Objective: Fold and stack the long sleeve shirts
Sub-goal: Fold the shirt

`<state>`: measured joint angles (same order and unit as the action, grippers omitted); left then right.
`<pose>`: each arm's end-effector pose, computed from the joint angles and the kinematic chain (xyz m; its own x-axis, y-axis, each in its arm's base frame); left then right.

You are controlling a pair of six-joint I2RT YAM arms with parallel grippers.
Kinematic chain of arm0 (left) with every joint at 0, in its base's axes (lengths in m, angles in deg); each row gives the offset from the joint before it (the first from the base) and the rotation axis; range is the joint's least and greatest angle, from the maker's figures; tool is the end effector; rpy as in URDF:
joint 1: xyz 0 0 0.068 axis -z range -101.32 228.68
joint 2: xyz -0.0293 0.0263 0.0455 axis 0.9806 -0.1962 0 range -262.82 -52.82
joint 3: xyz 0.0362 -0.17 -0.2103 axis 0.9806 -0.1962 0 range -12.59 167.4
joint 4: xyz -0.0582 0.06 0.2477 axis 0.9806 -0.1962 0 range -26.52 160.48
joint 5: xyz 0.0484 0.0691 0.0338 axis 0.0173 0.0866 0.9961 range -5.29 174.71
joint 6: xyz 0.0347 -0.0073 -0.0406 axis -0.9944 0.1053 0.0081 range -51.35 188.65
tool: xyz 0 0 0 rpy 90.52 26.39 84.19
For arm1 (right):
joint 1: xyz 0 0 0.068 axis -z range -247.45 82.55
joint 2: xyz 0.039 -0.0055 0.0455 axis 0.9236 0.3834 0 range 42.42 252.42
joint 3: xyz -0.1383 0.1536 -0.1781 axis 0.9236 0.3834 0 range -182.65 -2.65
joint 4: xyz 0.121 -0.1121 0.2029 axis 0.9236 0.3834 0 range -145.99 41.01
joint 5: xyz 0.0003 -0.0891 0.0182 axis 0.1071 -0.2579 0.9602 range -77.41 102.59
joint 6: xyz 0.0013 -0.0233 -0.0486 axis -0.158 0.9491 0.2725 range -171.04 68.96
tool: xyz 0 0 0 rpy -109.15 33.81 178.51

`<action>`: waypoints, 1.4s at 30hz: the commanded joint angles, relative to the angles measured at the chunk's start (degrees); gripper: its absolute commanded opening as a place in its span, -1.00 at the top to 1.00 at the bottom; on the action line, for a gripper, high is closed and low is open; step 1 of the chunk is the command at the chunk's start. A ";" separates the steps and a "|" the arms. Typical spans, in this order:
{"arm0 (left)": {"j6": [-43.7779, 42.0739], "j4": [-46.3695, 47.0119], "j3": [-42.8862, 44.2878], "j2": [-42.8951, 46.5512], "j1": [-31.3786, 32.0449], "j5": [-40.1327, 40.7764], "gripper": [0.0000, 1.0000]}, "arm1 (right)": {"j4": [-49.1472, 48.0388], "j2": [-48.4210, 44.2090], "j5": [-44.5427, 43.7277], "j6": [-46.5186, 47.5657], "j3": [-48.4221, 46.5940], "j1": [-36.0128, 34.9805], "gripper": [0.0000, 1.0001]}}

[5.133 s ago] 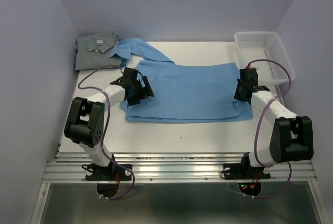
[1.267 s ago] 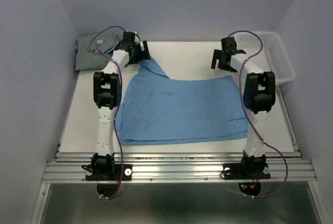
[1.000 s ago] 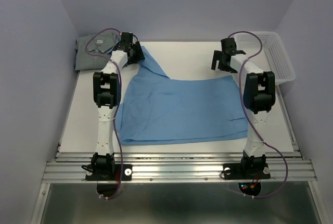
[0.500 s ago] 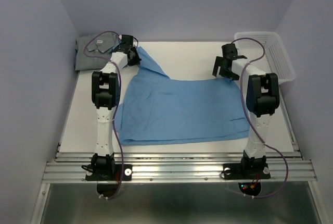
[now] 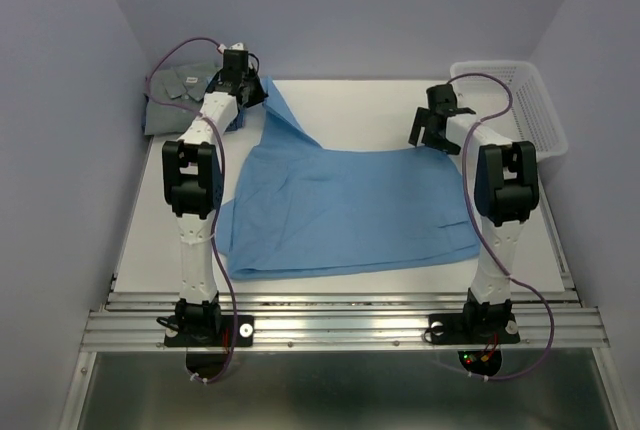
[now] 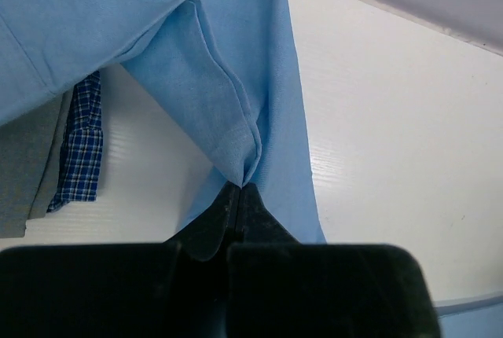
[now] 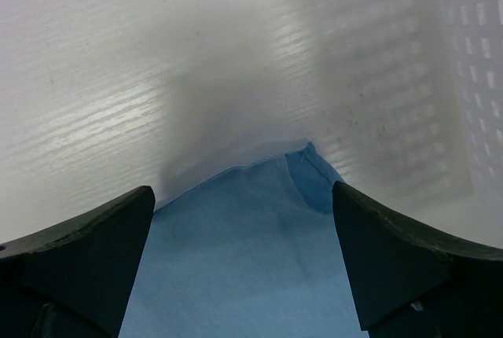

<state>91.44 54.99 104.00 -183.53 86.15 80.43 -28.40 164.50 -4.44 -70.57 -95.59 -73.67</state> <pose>0.5347 -0.0728 0.2579 -0.5268 -0.3205 -0.7873 -0.0110 0.9287 -0.3707 0.4612 0.0397 0.1800 -0.7646 0.2383 -0.5989 0.3309 0.9425 -0.0473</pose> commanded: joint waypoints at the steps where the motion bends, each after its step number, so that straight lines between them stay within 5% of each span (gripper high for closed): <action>1: -1.08 1.34 -1.46 3.27 0.09 -0.47 1.00 | -2.54 1.84 -0.19 -1.91 -1.97 -0.02 -1.00; 11: -2.57 1.77 -2.16 3.80 0.09 -2.32 1.00 | -4.22 6.68 -1.07 -0.78 -4.87 -0.02 -0.84; 14: -2.66 1.77 -2.69 4.33 0.09 -1.70 1.00 | -4.30 6.07 -0.80 -0.51 -4.44 -0.02 -0.46; 19: -2.83 2.04 -2.08 4.42 0.09 -2.23 1.00 | -4.92 4.74 -1.24 0.71 -2.85 -0.02 -0.16; 21: -3.10 1.86 -1.02 4.15 0.09 -2.49 1.00 | -4.92 4.66 -2.91 1.25 -3.12 -0.02 0.25; 27: -3.19 -0.16 3.46 3.54 0.09 -3.46 1.00 | -5.00 3.35 -2.74 4.23 -5.67 -0.02 0.99; 31: -1.61 1.85 -3.02 10.53 0.18 -4.87 1.00 | -5.36 0.36 0.69 4.85 -3.65 -0.02 0.99; 42: 3.49 7.84 -40.46 40.69 1.59 -2.50 1.00 | -21.17 -16.25 10.26 8.37 16.99 -0.02 0.99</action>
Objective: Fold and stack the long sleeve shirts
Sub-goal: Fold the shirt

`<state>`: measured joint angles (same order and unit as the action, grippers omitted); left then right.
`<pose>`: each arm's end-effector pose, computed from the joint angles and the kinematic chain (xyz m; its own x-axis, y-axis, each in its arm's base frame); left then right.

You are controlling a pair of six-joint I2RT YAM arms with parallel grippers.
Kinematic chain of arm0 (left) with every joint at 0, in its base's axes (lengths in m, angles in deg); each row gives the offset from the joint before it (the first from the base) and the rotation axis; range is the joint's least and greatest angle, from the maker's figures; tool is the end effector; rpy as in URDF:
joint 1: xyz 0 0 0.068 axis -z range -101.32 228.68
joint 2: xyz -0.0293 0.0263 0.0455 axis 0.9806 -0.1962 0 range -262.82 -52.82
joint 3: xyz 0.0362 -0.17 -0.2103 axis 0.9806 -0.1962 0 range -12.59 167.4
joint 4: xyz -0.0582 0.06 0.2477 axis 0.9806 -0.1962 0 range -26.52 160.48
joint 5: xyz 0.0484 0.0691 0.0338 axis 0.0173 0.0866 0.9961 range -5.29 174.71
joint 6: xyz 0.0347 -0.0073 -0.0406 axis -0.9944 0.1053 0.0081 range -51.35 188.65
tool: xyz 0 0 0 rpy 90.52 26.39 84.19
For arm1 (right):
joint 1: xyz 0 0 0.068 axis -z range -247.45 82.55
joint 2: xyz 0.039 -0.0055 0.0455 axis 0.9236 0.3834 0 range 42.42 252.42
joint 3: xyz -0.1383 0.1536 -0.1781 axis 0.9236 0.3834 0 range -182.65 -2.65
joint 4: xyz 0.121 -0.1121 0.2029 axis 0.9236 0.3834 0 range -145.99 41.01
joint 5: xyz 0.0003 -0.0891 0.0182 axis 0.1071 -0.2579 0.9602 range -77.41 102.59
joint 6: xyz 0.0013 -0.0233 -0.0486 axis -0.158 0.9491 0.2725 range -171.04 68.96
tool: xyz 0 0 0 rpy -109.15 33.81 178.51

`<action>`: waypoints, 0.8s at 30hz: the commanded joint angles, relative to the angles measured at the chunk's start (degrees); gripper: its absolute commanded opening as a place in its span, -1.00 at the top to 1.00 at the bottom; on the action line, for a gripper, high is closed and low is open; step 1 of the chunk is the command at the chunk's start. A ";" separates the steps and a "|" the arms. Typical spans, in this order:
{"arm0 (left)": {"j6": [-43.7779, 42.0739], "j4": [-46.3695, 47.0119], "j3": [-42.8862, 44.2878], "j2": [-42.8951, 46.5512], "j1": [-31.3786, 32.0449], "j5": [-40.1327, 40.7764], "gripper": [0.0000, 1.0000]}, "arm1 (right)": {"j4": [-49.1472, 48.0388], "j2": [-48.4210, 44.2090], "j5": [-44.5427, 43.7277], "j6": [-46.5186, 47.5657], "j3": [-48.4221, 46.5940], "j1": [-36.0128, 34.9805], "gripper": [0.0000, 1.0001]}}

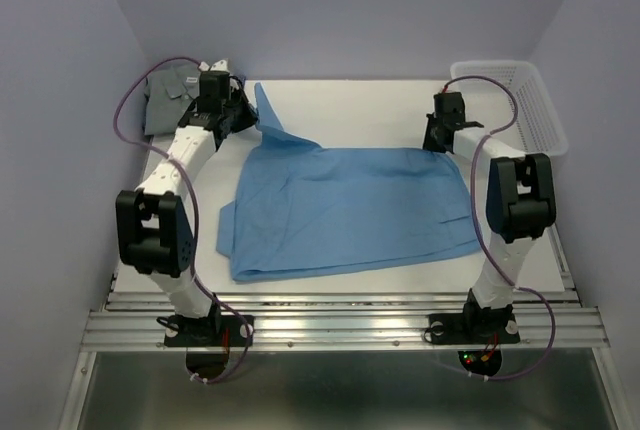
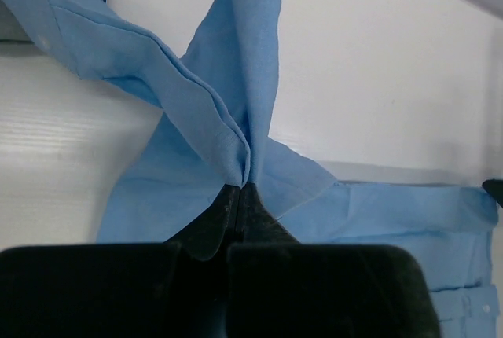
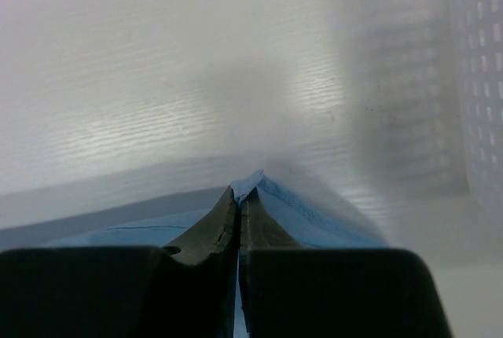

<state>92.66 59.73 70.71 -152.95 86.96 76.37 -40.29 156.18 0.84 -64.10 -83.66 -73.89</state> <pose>0.4101 -0.0649 0.3093 -0.5282 -0.3300 -0.7824 0.0599 0.9046 -0.4220 0.4352 0.0418 0.1916 -0.7189 0.1416 -0.6806 0.1919 0.9814 0.0015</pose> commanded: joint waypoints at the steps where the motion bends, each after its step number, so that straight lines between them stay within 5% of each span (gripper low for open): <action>1: 3.40 2.92 -9.20 12.75 0.87 2.44 1.00 | -10.33 -9.33 6.02 1.90 6.73 0.20 0.99; 13: 13.78 -19.03 -26.70 43.43 4.91 11.85 1.00 | -12.89 -23.05 8.41 -2.32 23.70 0.20 0.94; 24: 23.18 -41.01 -23.37 47.93 14.92 8.96 1.00 | -13.95 -29.90 10.07 -4.17 29.77 -0.33 0.91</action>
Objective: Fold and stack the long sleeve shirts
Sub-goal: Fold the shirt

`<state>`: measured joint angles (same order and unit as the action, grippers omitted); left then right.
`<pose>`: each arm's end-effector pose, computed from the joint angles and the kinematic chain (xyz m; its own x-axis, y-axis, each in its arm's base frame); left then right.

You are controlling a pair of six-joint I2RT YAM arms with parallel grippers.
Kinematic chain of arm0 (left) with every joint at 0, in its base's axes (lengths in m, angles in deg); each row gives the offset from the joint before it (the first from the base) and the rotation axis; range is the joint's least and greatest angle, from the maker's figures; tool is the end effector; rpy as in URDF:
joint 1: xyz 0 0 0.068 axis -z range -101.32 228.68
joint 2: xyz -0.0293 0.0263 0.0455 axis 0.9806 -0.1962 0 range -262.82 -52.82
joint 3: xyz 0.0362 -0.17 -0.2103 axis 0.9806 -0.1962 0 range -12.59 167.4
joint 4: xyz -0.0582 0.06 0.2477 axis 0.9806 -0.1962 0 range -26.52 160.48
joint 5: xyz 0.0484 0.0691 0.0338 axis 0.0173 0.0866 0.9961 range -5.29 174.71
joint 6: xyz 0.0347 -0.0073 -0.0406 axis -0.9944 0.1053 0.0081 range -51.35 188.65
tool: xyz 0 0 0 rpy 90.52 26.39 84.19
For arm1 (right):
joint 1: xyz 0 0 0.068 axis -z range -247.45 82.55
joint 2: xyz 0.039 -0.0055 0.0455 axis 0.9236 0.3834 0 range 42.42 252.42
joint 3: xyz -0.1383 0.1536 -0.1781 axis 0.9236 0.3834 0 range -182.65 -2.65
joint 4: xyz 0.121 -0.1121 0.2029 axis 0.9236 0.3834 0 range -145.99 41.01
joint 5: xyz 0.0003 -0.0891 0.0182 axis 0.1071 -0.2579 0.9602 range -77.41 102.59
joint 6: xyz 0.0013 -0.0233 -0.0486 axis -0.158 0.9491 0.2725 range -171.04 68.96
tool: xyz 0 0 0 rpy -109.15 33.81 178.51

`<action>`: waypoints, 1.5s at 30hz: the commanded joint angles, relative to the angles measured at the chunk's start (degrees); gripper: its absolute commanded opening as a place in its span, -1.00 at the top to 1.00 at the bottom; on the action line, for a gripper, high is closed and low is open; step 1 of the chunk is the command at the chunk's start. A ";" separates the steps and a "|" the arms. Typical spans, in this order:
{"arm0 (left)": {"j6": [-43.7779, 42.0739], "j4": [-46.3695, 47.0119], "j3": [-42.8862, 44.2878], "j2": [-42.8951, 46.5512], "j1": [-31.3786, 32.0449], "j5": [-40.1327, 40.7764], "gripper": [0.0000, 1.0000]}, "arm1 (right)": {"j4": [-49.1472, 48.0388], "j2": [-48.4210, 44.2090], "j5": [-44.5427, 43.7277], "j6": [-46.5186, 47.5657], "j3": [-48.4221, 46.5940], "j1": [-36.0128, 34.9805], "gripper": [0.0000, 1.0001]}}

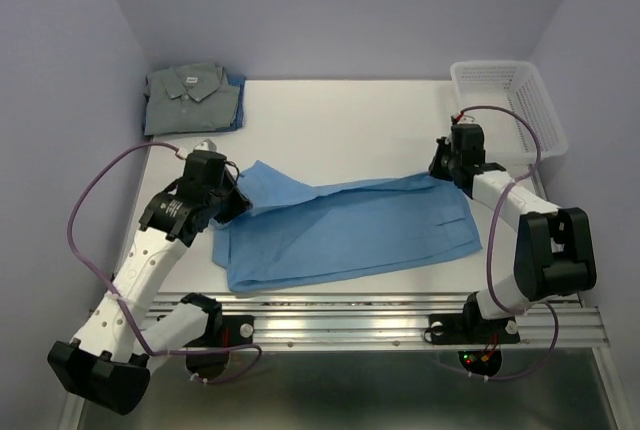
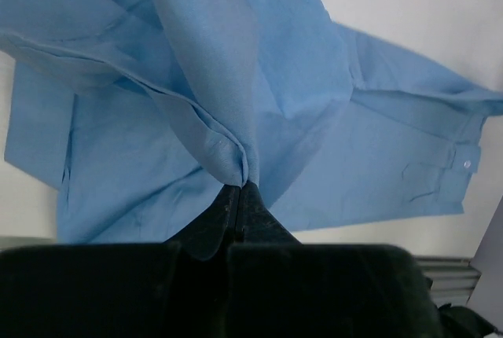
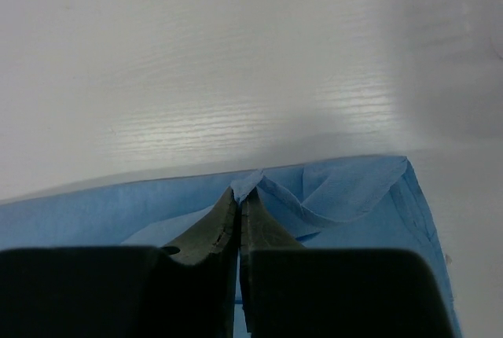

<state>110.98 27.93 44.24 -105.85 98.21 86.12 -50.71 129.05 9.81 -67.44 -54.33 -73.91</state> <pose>0.1767 -0.0618 0.3320 -0.6489 -0.4841 -0.5869 -0.1636 0.8422 -0.5138 0.3215 0.0346 0.2151 -0.6370 0.2118 -0.7412 0.1088 0.9766 0.1856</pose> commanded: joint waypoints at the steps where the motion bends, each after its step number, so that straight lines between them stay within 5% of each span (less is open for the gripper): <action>1: 6.79 -10.53 3.62 0.83 4.54 -1.06 1.00 | -3.43 -3.04 1.03 -1.00 0.70 -0.31 0.91; 9: 9.27 -21.78 4.69 0.65 8.42 -5.10 1.00 | -1.94 -5.85 -0.46 -1.61 3.78 -0.84 0.89; 23: 2.32 -21.53 -1.03 -2.60 9.56 -10.90 0.93 | 3.94 -13.06 -3.45 -6.00 11.33 -0.84 0.72; 28: 1.01 -21.79 -3.84 -1.19 10.09 -14.15 0.26 | 11.93 -20.16 -6.26 -13.64 15.64 -0.84 0.26; 30: -0.49 -21.79 -3.49 -0.93 10.09 -16.52 -0.19 | 18.43 -22.55 -8.53 -18.04 15.82 -0.84 -0.27; 31: -1.01 -21.79 -2.97 -0.84 10.18 -17.92 -0.97 | 20.37 -24.65 -9.51 -19.18 15.47 -0.84 -0.43; 33: -2.42 -21.79 0.10 -0.84 10.26 -18.81 -0.97 | 25.82 -26.42 -13.27 -19.80 14.33 -0.84 -0.99; 39: -7.25 -21.97 18.43 -6.02 10.18 -15.57 -0.97 | 28.39 -31.52 -12.96 -15.68 7.48 -0.84 -1.00; 42: -8.22 -20.74 23.83 -9.80 10.27 -8.55 -0.97 | 23.32 -31.70 -5.15 -11.82 6.94 -0.84 -1.00; 45: -9.02 -14.08 20.18 -14.10 10.27 -4.13 -0.97 | 18.47 -28.73 5.90 -10.32 7.56 -0.84 -1.00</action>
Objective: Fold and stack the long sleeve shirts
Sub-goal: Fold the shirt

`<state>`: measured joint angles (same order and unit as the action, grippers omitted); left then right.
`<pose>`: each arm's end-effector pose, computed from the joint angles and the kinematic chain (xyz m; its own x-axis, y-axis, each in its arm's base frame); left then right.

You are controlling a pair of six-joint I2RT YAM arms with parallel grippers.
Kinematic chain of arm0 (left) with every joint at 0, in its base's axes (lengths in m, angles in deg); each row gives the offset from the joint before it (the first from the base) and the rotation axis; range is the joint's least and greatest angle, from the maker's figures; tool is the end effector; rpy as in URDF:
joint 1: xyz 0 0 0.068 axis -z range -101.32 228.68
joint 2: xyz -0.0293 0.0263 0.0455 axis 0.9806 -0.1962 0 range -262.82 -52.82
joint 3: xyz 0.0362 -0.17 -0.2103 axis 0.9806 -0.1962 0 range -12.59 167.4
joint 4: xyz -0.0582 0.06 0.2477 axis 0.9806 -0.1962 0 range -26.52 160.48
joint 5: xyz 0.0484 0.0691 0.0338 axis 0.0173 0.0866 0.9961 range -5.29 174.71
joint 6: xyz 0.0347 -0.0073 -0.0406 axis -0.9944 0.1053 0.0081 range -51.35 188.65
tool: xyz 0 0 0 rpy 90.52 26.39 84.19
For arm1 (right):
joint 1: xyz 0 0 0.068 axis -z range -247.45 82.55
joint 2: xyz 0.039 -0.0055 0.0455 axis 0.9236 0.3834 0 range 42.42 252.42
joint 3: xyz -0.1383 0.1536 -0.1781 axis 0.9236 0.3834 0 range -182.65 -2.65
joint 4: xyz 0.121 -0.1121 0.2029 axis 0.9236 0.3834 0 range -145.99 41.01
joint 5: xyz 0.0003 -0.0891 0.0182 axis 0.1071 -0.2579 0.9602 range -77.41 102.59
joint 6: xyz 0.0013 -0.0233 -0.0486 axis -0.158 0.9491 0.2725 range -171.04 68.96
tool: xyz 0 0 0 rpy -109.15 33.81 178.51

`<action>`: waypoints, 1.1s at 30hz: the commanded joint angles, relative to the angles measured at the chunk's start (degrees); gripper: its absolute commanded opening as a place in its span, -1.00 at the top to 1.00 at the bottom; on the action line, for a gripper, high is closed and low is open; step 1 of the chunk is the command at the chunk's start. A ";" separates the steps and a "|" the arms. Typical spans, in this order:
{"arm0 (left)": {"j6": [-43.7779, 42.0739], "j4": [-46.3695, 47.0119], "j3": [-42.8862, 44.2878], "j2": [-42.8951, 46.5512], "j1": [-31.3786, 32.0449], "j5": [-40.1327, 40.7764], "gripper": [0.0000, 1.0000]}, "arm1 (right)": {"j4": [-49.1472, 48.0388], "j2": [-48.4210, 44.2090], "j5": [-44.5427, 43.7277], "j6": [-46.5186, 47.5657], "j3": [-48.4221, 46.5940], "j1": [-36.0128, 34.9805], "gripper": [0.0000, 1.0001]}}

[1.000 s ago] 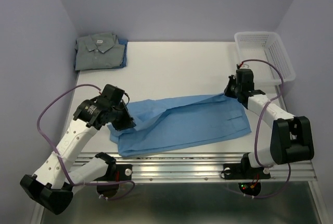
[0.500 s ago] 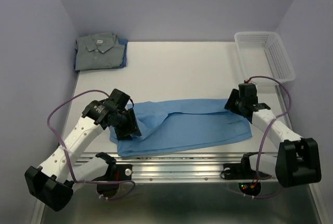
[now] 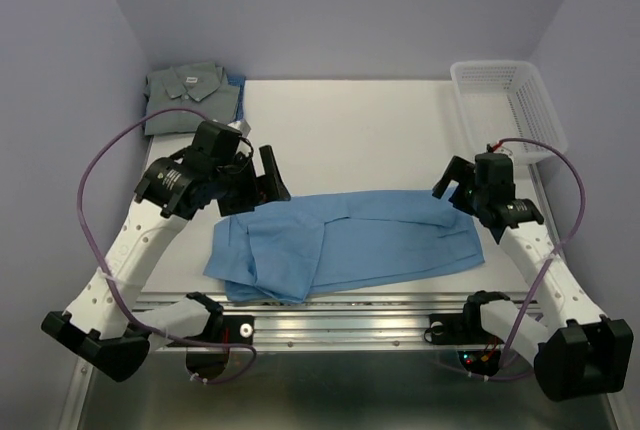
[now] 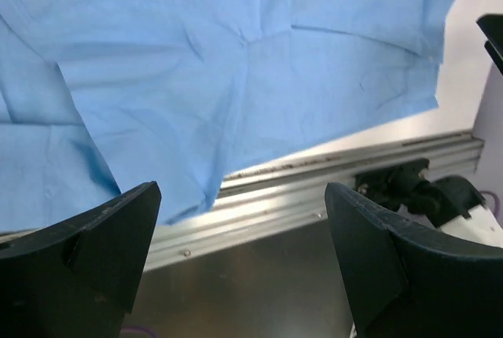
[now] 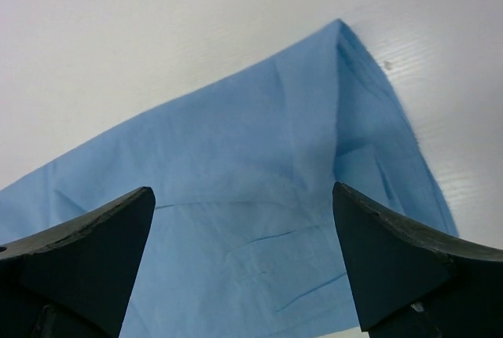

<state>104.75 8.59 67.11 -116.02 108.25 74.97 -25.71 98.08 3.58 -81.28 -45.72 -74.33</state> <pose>0.1671 -0.1018 0.3986 -0.8477 -0.1867 -0.4965 0.1116 0.8522 -0.5111 0.2025 0.0188 0.2624 -0.5857 0.4304 -0.6868 0.3365 0.9000 0.2771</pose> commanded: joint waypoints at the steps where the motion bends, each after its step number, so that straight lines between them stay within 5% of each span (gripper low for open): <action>1: -2.70 8.07 -4.80 -5.95 0.15 6.66 -0.97 | -7.77 3.13 13.75 3.78 -0.62 -0.94 -1.00; 8: -1.91 28.82 -14.66 -20.28 -0.12 9.11 -0.97 | -14.90 14.89 14.64 3.08 0.71 -4.99 -1.00; 22: -2.00 38.25 -19.58 -39.62 -7.05 10.36 -0.98 | -18.77 41.43 -3.71 4.30 -5.78 -3.51 -1.00; 27: -3.49 38.43 -18.27 -42.00 -10.66 10.00 -0.97 | -21.21 46.38 4.51 9.82 -10.45 -2.71 -1.00; 33: -5.33 37.72 -6.87 -51.30 -13.91 7.45 -0.97 | -24.40 50.15 11.40 14.15 -17.46 -2.71 -1.00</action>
<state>102.65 45.88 56.90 -158.81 97.16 80.72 -50.98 143.56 11.77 -70.72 -60.25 -77.87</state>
